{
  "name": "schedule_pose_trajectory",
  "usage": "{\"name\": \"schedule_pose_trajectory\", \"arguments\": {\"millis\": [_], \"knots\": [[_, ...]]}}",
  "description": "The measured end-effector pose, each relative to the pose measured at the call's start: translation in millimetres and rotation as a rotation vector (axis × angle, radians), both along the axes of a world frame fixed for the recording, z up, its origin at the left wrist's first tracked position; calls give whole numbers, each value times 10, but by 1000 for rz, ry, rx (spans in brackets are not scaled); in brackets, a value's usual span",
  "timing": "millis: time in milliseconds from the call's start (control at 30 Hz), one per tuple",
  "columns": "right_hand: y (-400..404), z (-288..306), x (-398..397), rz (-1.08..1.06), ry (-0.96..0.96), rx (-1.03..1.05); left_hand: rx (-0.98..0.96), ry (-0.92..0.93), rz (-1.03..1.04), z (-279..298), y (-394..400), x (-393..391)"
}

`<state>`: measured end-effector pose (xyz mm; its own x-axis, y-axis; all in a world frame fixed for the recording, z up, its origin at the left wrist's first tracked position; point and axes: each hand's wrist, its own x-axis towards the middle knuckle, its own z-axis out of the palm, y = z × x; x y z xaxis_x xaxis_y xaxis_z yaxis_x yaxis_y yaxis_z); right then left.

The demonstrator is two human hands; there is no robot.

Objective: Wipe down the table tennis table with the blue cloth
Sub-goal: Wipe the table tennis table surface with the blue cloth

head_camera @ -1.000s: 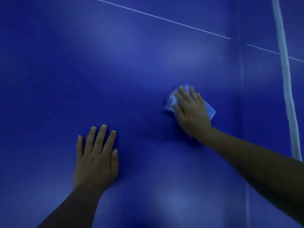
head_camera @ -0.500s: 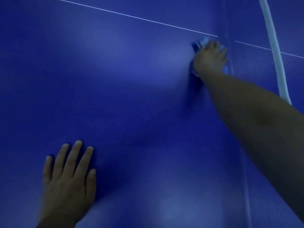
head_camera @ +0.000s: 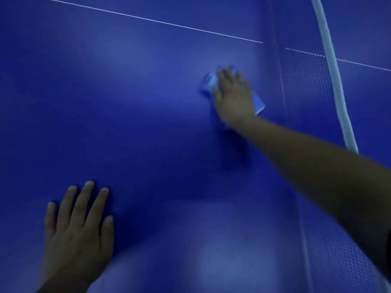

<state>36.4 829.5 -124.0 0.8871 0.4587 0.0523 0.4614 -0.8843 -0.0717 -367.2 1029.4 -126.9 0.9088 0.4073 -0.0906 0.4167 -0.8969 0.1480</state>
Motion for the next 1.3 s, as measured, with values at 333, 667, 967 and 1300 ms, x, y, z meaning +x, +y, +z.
{"name": "schedule_pose_trajectory", "arguments": {"millis": [333, 667, 967, 1300], "knots": [[-1024, -57, -892, -484, -73, 99, -6, 14, -4, -15, 12, -13], [-1261, 26, -1389, -377, 25, 15, -43, 22, 3, 13, 6, 9], [-1744, 24, -3459, -593, 51, 38, -108, -12, 9, 45, -5, -11], [-1863, 24, -3302, -725, 127, 118, -260, -154, -19, 277, -392, -839]]}}
